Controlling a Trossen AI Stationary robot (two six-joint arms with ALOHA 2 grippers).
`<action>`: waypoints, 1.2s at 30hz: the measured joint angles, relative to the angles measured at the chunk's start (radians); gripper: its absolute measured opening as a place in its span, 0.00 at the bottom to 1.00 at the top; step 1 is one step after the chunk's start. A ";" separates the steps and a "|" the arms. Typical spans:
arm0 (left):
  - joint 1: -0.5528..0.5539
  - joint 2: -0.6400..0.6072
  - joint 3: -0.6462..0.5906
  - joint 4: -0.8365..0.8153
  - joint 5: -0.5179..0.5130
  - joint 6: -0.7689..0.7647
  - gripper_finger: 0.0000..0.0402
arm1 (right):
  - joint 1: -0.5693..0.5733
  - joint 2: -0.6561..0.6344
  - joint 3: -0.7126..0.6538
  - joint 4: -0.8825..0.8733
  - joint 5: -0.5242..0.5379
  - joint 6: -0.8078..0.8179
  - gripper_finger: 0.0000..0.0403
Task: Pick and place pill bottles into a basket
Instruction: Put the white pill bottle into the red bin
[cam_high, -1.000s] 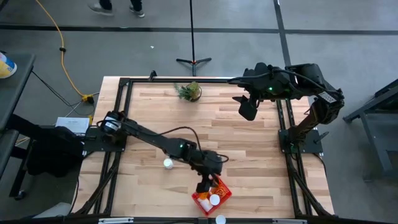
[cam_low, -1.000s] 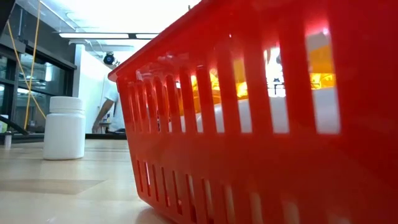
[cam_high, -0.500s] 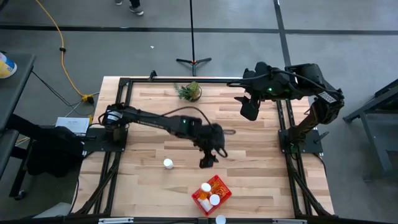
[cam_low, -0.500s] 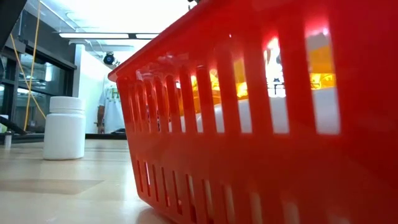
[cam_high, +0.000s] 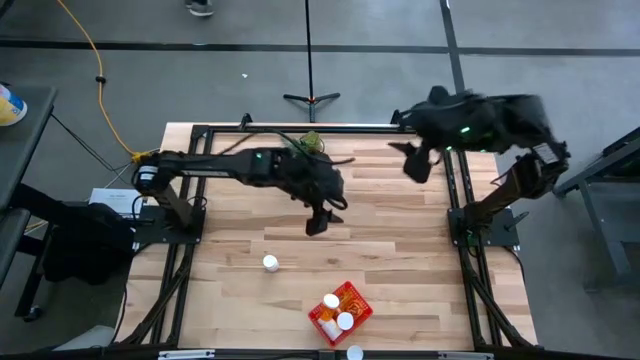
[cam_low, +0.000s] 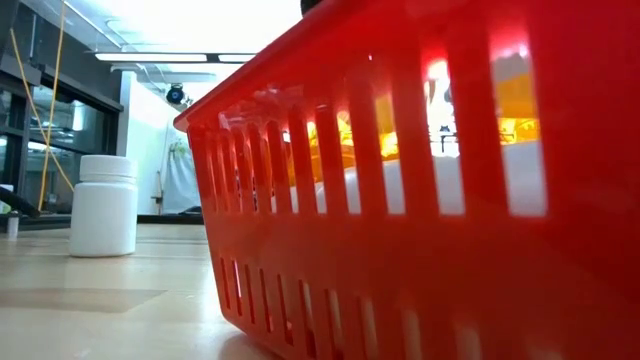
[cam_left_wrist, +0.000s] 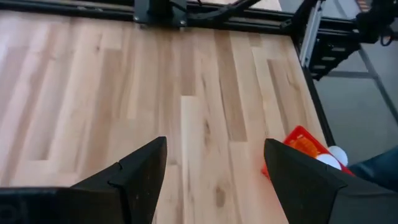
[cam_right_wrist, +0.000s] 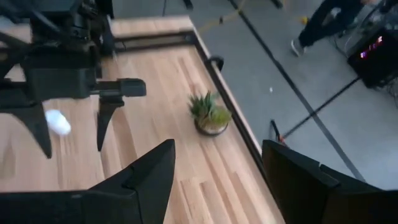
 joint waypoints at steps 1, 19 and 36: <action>0.006 -0.014 0.000 -0.011 -0.007 0.006 0.75 | -0.006 -0.016 0.000 0.011 -0.009 -0.010 0.58; 0.018 -0.154 0.000 -0.258 -0.172 -0.028 0.75 | -0.013 -0.081 0.000 -0.033 -0.037 -0.120 0.58; 0.017 -0.243 -0.001 -0.452 -0.247 -0.074 0.75 | -0.013 -0.154 0.000 -0.066 -0.044 -0.075 0.58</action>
